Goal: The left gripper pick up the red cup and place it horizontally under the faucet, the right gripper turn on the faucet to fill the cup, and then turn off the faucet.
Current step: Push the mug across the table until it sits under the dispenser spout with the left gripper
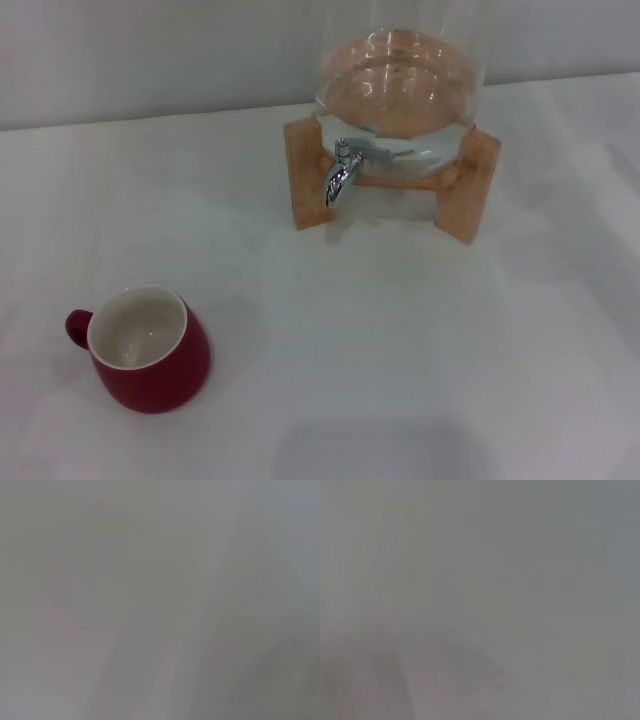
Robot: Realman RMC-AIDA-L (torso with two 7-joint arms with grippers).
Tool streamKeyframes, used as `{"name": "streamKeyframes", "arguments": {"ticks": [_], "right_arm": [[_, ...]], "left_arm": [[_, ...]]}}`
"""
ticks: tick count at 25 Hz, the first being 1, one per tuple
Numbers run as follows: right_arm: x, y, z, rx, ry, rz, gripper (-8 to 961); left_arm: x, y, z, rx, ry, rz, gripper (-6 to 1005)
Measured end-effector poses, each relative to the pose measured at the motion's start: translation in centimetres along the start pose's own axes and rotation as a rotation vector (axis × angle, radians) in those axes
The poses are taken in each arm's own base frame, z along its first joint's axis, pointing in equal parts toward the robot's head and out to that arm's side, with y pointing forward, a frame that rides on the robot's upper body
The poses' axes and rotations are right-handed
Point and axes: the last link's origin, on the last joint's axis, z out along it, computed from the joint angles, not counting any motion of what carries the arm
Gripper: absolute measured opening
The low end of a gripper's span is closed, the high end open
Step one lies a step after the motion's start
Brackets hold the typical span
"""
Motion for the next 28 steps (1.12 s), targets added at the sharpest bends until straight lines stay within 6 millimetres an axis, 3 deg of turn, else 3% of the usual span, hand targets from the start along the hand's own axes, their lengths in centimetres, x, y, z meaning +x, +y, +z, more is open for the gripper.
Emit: {"name": "streamKeyframes", "arguments": {"ticks": [19, 28], "right_arm": [[-0.4, 0.1, 0.4, -0.006, -0.007, -0.007, 632], [-0.5, 0.1, 0.4, -0.005, -0.015, -0.009, 632]], "left_arm": [[-4.9, 2.5, 0.7, -0.017, -0.132, 0.045, 853], [-5.8, 3.4, 1.5, -0.044, -0.157, 0.082, 852]]}}
